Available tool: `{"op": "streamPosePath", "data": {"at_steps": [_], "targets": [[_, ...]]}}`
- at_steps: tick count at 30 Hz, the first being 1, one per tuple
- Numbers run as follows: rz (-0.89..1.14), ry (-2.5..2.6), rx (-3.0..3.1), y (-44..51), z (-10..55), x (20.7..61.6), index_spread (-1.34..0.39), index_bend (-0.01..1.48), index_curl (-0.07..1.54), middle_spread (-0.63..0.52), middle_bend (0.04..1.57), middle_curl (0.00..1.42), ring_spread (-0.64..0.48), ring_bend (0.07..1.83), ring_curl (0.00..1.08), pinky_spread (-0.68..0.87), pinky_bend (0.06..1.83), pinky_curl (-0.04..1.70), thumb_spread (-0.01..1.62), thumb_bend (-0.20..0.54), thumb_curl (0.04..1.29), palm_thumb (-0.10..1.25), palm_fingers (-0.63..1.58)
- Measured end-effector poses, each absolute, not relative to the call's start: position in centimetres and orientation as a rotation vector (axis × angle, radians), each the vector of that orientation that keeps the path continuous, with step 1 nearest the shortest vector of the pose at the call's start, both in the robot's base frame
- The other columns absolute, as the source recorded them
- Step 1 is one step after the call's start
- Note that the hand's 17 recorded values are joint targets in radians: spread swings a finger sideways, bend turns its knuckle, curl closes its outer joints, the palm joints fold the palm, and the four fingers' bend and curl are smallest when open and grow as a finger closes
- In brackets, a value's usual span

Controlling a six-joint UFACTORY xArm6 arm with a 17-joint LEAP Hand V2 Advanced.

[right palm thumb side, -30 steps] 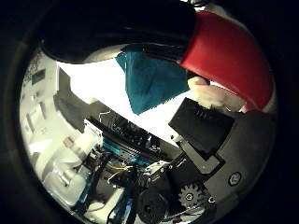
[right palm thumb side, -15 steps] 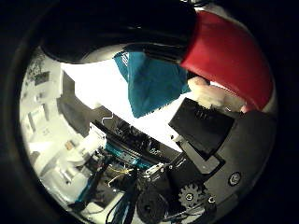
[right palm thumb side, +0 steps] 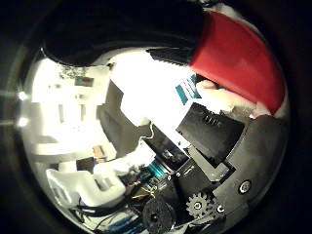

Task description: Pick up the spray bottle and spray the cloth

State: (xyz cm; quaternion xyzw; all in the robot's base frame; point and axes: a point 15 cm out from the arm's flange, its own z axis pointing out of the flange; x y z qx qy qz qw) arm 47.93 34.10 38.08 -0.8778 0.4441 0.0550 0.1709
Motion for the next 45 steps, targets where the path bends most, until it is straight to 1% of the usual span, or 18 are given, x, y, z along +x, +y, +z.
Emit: {"op": "streamPosePath", "data": {"at_steps": [4,11,17,24,29,33,39,45], "targets": [[0.173,1.189,-2.363,35.7,40.7,49.2,-0.23,1.13,0.83,-0.10,1.39,0.68,-0.16,1.51,0.61,-0.20,0.99,1.40,0.40,-0.017,0.99,1.04,1.17],[0.346,1.040,-2.135,38.9,44.4,49.8,-0.22,1.13,0.84,-0.10,1.38,0.68,-0.16,1.51,0.61,-0.20,0.99,1.40,0.39,-0.022,0.99,1.04,1.17],[0.481,1.004,-1.941,41.0,44.3,52.0,-0.22,1.14,0.84,-0.10,1.38,0.67,-0.16,1.51,0.61,-0.20,0.98,1.40,0.38,-0.021,0.99,1.04,1.16],[0.621,0.936,-1.791,43.9,40.6,54.0,-0.22,1.13,0.84,-0.10,1.39,0.67,-0.15,1.51,0.62,-0.20,0.98,1.40,0.38,-0.020,0.99,1.04,1.16],[0.707,0.941,-1.717,45.7,35.8,54.9,-0.22,1.13,0.84,-0.10,1.39,0.67,-0.15,1.51,0.62,-0.20,0.98,1.41,0.38,-0.021,0.99,1.03,1.16],[0.740,0.941,-1.709,46.8,31.9,55.1,-0.22,1.13,0.84,-0.09,1.38,0.67,-0.15,1.50,0.62,-0.20,0.97,1.40,0.37,-0.021,0.99,1.03,1.17],[0.736,0.943,-1.708,47.6,26.7,55.7,-0.21,1.15,0.83,-0.09,1.38,0.67,-0.15,1.50,0.61,-0.20,0.97,1.39,0.36,-0.020,0.99,1.03,1.18],[0.753,0.951,-1.718,48.2,23.4,55.3,-0.21,1.16,0.82,-0.09,1.38,0.67,-0.15,1.50,0.61,-0.20,0.97,1.38,0.36,-0.020,1.00,1.03,1.18]]}}
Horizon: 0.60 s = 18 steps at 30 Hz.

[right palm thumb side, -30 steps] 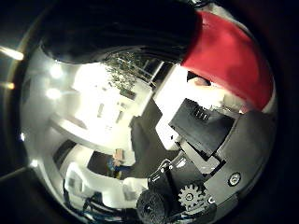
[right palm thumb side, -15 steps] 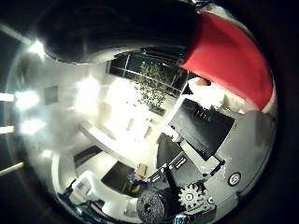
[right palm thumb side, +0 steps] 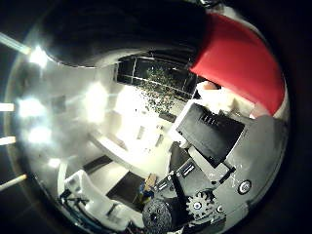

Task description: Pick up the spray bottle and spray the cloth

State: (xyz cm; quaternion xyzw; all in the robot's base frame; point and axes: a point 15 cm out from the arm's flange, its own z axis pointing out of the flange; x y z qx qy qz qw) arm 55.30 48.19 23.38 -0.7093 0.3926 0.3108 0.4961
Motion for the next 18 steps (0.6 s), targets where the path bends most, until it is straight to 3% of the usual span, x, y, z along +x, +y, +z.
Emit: {"op": "streamPosePath", "data": {"at_steps": [18], "targets": [[0.812,0.958,-1.782,50.9,16.7,52.3,-0.20,1.18,0.80,-0.09,1.38,0.67,-0.15,1.50,0.61,-0.20,0.97,1.37,0.35,-0.021,1.00,1.02,1.17]]}}
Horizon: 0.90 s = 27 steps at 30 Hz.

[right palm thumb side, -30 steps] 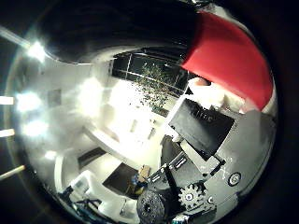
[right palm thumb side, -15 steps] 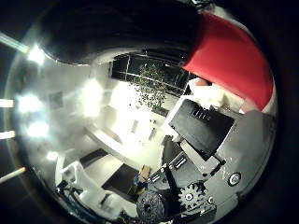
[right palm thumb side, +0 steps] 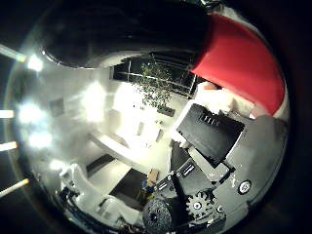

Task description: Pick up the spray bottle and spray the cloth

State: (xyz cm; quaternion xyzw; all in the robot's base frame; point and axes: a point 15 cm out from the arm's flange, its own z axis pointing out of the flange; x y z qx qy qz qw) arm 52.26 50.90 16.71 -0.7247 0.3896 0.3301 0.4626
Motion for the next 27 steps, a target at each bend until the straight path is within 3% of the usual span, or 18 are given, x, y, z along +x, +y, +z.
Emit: {"op": "streamPosePath", "data": {"at_steps": [19,22,25,27], "targets": [[0.838,0.978,-1.792,52.0,13.9,51.0,-0.21,1.17,0.79,-0.09,1.38,0.67,-0.15,1.50,0.61,-0.20,0.98,1.37,0.37,-0.021,1.00,1.00,1.17],[0.841,0.982,-1.793,51.9,13.6,51.0,-0.21,1.15,0.80,-0.09,1.38,0.67,-0.15,1.50,0.61,-0.20,1.00,1.36,0.40,-0.038,0.98,0.95,1.17],[0.842,0.983,-1.794,51.9,13.5,50.9,-0.22,1.05,0.78,-0.09,1.32,0.65,-0.16,1.46,0.59,-0.22,0.98,1.28,0.44,-0.050,0.95,0.87,1.15],[0.842,0.982,-1.795,51.9,13.5,50.9,-0.26,0.84,0.74,-0.11,1.19,0.60,-0.14,1.40,0.54,-0.28,0.92,1.13,0.48,-0.049,0.90,0.81,1.03]]}}
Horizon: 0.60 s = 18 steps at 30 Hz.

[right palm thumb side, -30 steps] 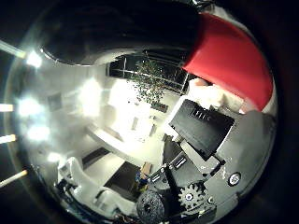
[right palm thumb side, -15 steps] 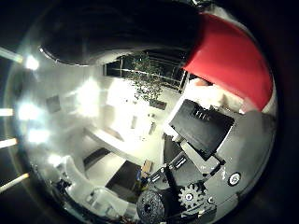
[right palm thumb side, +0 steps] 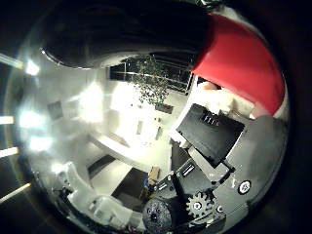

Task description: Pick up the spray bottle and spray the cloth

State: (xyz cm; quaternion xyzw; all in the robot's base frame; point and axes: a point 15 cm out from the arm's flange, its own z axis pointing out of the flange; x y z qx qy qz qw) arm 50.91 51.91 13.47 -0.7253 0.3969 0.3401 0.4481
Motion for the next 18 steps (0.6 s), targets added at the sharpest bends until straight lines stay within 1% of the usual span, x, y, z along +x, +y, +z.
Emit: {"op": "streamPosePath", "data": {"at_steps": [1,2,3,4,5,6,7,8,9,11,12,14,15,18], "targets": [[0.841,0.981,-1.796,51.9,13.5,50.9,-0.27,0.74,0.72,-0.12,1.14,0.59,-0.15,1.35,0.53,-0.33,0.92,1.07,0.51,-0.048,0.88,0.79,1.00],[0.842,0.980,-1.796,51.9,13.5,50.9,-0.30,0.60,0.70,-0.13,1.04,0.56,-0.17,1.31,0.51,-0.38,0.95,1.02,0.56,-0.040,0.85,0.79,0.84],[0.843,0.981,-1.795,51.9,13.5,50.9,-0.33,0.51,0.68,-0.14,0.98,0.55,-0.18,1.27,0.50,-0.40,0.96,0.99,0.65,-0.041,0.81,0.77,0.75],[0.843,0.981,-1.797,51.9,13.5,50.9,-0.34,0.45,0.66,-0.14,0.93,0.53,-0.19,1.22,0.48,-0.41,0.95,0.97,0.72,-0.032,0.78,0.77,0.62],[0.845,0.980,-1.797,52.0,13.5,50.8,-0.36,0.44,0.65,-0.14,0.88,0.51,-0.19,1.18,0.46,-0.39,0.94,0.96,0.78,-0.032,0.75,0.76,0.53],[0.846,0.979,-1.798,52.0,13.5,50.8,-0.38,0.45,0.64,-0.13,0.80,0.49,-0.18,1.12,0.45,-0.34,0.88,0.95,0.87,-0.037,0.70,0.72,0.38],[0.845,0.977,-1.801,52.0,13.6,50.7,-0.39,0.45,0.63,-0.13,0.77,0.48,-0.18,1.11,0.43,-0.31,0.84,0.94,0.89,-0.035,0.68,0.72,0.33],[0.844,0.975,-1.804,52.1,13.6,50.7,-0.38,0.42,0.60,-0.11,0.70,0.45,-0.14,1.03,0.41,-0.21,0.77,0.92,0.93,-0.039,0.63,0.69,0.17],[0.846,0.975,-1.807,52.0,13.6,50.6,-0.37,0.38,0.57,-0.10,0.64,0.42,-0.11,0.95,0.37,-0.11,0.72,0.89,0.95,-0.038,0.59,0.68,0.08],[0.845,0.972,-1.810,52.0,13.7,50.6,-0.35,0.34,0.52,-0.06,0.57,0.39,-0.05,0.86,0.33,0.07,0.63,0.82,0.97,-0.043,0.53,0.64,0.01],[0.845,0.972,-1.810,51.9,13.7,50.7,-0.34,0.32,0.50,-0.05,0.53,0.38,-0.02,0.82,0.31,0.14,0.60,0.79,0.97,-0.043,0.51,0.63,-0.01],[0.843,0.969,-1.811,51.8,13.9,50.8,-0.32,0.27,0.46,0.00,0.46,0.35,0.03,0.73,0.28,0.28,0.51,0.69,0.98,-0.034,0.46,0.61,0.01],[0.839,0.969,-1.817,51.5,13.9,50.9,-0.31,0.25,0.44,0.02,0.42,0.34,0.06,0.69,0.26,0.33,0.48,0.65,0.97,-0.034,0.43,0.60,0.02],[0.827,0.966,-1.838,50.9,13.9,51.2,-0.30,0.20,0.42,0.04,0.36,0.33,0.09,0.62,0.24,0.39,0.44,0.57,0.98,-0.030,0.40,0.60,0.06]]}}
